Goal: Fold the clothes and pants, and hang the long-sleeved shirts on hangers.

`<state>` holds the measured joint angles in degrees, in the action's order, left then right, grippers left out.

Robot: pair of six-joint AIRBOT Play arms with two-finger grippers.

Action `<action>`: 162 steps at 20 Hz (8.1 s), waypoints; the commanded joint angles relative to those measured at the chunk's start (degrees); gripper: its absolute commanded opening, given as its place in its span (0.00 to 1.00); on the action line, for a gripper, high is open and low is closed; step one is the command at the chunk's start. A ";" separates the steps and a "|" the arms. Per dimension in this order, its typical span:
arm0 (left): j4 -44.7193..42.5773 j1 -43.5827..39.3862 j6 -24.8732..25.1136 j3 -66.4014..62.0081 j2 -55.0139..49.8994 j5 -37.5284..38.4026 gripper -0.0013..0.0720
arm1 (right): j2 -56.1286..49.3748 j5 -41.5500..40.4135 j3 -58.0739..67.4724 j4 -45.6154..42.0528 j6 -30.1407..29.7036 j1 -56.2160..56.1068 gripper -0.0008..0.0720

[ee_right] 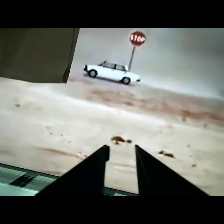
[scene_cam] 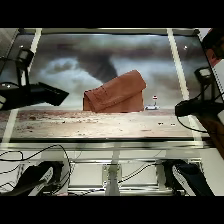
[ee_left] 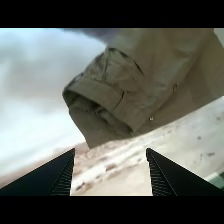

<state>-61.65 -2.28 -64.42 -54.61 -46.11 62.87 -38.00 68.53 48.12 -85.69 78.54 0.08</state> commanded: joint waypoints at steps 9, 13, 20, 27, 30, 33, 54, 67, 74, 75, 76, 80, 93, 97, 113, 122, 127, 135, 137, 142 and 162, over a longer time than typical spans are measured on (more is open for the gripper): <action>13.99 0.11 -1.25 20.24 -14.56 -20.00 0.87 | -20.48 -20.65 -12.52 26.93 4.48 1.88 0.48; 20.28 0.11 -1.18 20.24 -21.59 -21.00 0.95 | -25.88 -21.59 -12.52 31.56 4.31 3.15 0.56; 26.10 -5.92 -1.22 20.20 -29.46 -31.89 0.94 | -30.10 -27.69 -12.52 38.49 4.33 3.15 0.56; 31.32 -8.76 -1.22 20.15 -30.58 -41.66 0.34 | -34.25 -30.75 -12.50 44.78 4.31 3.15 0.56; 31.30 -8.76 -1.20 20.11 -30.58 -41.72 0.17 | -36.24 -31.06 -12.41 45.99 4.31 3.15 0.56; 31.30 -8.79 -1.20 20.11 -30.58 -41.68 0.06 | -38.69 -31.32 -12.41 48.81 4.31 3.15 0.59; 31.28 -8.72 -1.16 19.71 -29.90 -38.29 0.06 | -45.31 -26.80 -8.24 58.07 -6.47 -0.76 0.02; 28.70 1.01 0.94 15.39 9.92 -16.98 0.05 | -15.58 -1.03 14.80 43.28 -8.59 3.26 0.02; 28.68 1.01 -1.36 7.87 33.09 -17.40 0.05 | 2.21 3.50 20.72 43.28 -8.57 3.26 0.02; 28.68 1.01 -2.93 6.47 35.43 -17.40 0.05 | 4.57 5.14 21.46 43.36 -8.26 3.26 0.02; 28.65 1.01 -4.20 5.22 37.40 -17.38 0.05 | 6.62 6.84 22.23 43.43 -6.67 3.26 0.02; 20.61 1.01 -16.22 3.21 42.93 -16.63 0.05 | 13.42 10.05 26.38 41.59 -0.39 3.26 0.02; 12.20 -2.10 -12.39 17.99 4.76 -29.79 0.05 | -34.21 -6.54 26.47 35.93 1.14 -7.96 0.02; 12.24 -4.48 -9.20 17.86 -8.85 -34.16 0.05 | -40.17 -8.76 26.47 35.60 2.93 -8.63 0.02; -2.86 -3.56 -9.25 12.57 -8.57 -6.49 0.05 | -26.23 10.43 11.56 23.47 9.60 -11.26 0.02; -2.67 -3.65 -9.25 12.57 -17.14 -9.73 0.05 | -17.14 -14.69 -20.72 29.75 20.00 -17.18 0.02; -1.33 -4.22 -9.20 12.57 -20.04 -11.72 0.63 | -17.11 -23.15 -21.84 30.97 19.98 -22.01 0.36; -5.05 -3.98 -9.20 6.40 -14.78 -11.19 0.97 | -17.00 -7.61 -8.50 16.26 18.71 -15.52 0.80; -7.15 -3.98 -9.20 4.76 -11.87 -11.23 0.97 | -17.00 -2.97 -4.44 11.76 18.36 -9.05 0.80; -7.34 -4.00 -9.22 4.63 -7.41 -11.19 0.96 | -17.18 -4.94 -9.51 16.11 9.27 4.00 0.71; -7.32 -4.04 -9.22 4.66 -7.45 -11.19 0.96 | -44.30 -16.79 -15.15 59.21 -20.13 -0.48 0.85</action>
<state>-68.95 -6.31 -73.67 -49.89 -53.60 51.70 -80.27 54.26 31.55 -28.12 59.48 2.72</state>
